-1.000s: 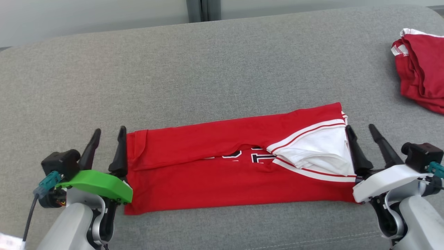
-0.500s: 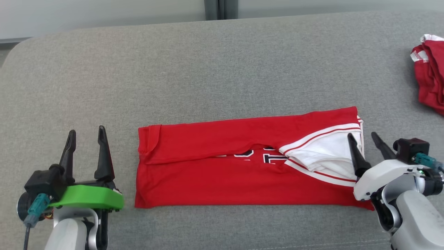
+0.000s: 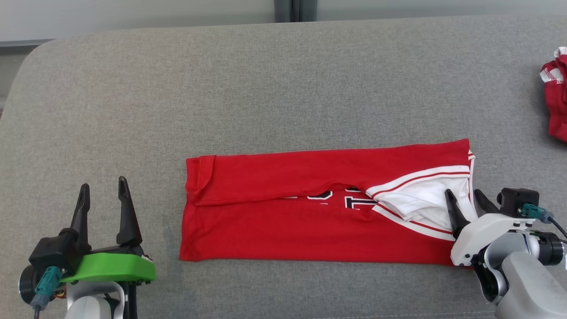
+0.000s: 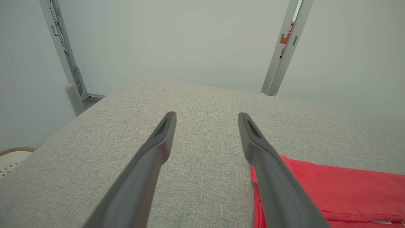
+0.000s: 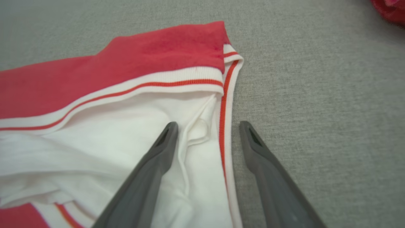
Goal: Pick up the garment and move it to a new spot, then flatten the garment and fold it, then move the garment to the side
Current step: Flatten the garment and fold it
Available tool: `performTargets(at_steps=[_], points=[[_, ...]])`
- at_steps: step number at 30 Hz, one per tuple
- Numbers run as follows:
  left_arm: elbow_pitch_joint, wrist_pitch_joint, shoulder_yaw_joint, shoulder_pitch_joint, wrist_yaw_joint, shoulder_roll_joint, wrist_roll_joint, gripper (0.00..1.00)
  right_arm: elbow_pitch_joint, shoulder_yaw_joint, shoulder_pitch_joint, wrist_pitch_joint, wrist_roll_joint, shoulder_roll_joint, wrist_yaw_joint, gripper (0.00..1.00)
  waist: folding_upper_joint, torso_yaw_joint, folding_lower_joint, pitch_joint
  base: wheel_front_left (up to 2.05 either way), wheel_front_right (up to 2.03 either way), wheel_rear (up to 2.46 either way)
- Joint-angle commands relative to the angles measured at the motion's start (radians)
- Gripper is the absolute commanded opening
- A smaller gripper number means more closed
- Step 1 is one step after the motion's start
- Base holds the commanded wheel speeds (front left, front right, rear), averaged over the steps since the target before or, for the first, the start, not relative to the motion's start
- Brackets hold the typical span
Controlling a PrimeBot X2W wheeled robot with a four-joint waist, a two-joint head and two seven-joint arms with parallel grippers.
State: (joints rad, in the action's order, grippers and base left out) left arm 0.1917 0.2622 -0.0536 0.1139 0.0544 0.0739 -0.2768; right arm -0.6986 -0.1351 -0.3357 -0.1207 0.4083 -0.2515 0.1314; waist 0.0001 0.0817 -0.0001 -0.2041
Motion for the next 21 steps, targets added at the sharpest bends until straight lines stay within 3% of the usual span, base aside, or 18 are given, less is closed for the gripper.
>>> performTargets(at_steps=[1,2,9,21], points=[[0.000,0.003,-0.008,-0.009,0.010,-0.005,0.018,1.00,-0.017,-0.016,0.004,0.019,0.017,0.014,-0.001,0.34,-0.0001,0.001,0.0001,0.002,0.00,0.00,0.00],[0.003,0.003,-0.013,-0.008,0.012,-0.008,0.023,1.00,-0.020,-0.024,0.004,0.023,0.030,0.017,-0.001,0.00,-0.0001,0.001,0.0001,0.004,0.00,0.00,0.00],[0.008,0.003,-0.043,-0.013,0.024,-0.017,0.058,1.00,-0.037,-0.031,-0.019,0.004,0.078,-0.014,-0.002,0.00,-0.0001,-0.011,0.0001,0.021,0.00,0.00,0.00],[0.012,0.003,-0.059,-0.042,0.036,-0.023,0.073,1.00,-0.030,0.040,-0.015,-0.007,0.091,-0.146,-0.002,0.00,-0.0001,-0.049,0.0001,0.068,0.00,0.00,0.00]])
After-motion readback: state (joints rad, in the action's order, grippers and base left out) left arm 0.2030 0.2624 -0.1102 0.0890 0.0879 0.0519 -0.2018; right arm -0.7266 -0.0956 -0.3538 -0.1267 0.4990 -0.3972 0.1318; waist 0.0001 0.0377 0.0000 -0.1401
